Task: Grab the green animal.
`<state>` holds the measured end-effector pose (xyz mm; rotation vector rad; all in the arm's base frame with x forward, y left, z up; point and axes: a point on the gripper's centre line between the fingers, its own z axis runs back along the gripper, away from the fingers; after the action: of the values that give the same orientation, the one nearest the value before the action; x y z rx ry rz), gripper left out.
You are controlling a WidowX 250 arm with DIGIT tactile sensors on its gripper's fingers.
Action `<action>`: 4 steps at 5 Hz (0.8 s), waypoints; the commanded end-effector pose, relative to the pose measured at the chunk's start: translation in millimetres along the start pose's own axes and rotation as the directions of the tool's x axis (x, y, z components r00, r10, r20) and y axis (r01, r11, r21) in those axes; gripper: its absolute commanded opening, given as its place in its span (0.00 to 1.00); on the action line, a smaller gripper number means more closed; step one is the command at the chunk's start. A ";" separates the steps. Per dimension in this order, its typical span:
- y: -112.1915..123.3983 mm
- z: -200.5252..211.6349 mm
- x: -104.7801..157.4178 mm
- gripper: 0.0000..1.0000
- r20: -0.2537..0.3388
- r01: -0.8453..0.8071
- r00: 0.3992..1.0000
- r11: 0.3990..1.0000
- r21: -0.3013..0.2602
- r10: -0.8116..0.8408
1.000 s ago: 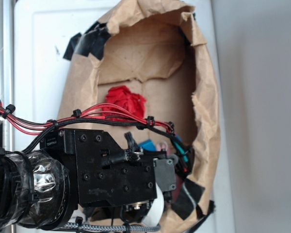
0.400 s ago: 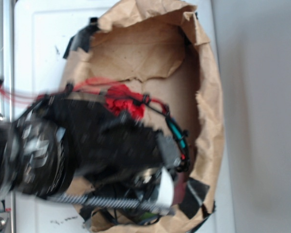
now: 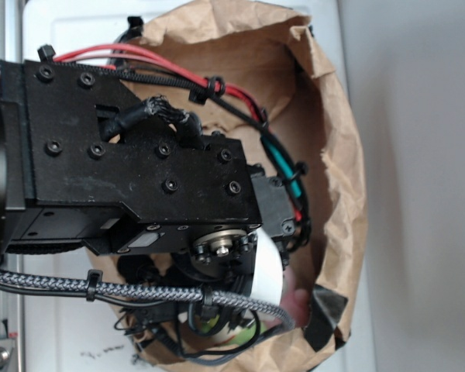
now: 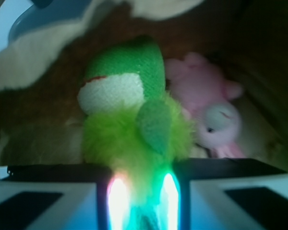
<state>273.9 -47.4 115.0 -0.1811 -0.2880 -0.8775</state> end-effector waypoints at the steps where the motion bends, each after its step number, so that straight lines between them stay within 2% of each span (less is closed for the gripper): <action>1: 11.7 60.4 -11.9 0.00 -0.030 -0.364 0.923 0.896 0.253 0.383; 2: 12.8 82.5 -22.7 0.00 -0.002 -0.538 0.814 0.755 0.375 0.581; 3: 16.3 101.2 -32.3 0.00 0.121 -0.682 0.676 0.556 0.475 0.727; 4: 23.7 111.9 -39.0 0.00 0.136 -0.744 0.613 0.511 0.430 0.778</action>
<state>267.5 35.4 187.2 0.1567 -0.2269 0.0706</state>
